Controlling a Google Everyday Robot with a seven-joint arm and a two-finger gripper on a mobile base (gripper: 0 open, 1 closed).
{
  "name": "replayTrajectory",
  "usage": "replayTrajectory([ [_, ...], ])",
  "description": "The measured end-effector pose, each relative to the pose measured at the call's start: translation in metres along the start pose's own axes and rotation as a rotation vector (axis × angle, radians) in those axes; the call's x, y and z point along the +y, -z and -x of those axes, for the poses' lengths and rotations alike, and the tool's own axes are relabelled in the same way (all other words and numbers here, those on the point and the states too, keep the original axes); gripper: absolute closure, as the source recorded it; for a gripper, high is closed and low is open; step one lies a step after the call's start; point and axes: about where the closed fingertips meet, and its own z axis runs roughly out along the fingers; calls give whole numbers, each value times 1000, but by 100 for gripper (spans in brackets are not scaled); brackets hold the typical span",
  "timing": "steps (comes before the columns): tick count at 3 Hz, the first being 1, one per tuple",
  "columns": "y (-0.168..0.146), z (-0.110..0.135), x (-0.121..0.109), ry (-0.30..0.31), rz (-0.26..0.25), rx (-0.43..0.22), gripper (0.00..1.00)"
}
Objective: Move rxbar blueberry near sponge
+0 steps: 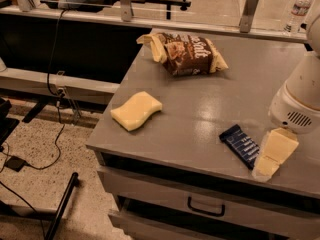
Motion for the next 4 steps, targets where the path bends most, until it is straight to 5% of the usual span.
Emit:
replayTrajectory([
  [1, 3, 3, 2, 6, -8, -30, 0],
  [2, 4, 5, 4, 3, -20, -47, 25],
  [3, 3, 5, 4, 4, -21, -47, 24],
  [4, -2, 5, 8, -4, -31, -45, 2],
])
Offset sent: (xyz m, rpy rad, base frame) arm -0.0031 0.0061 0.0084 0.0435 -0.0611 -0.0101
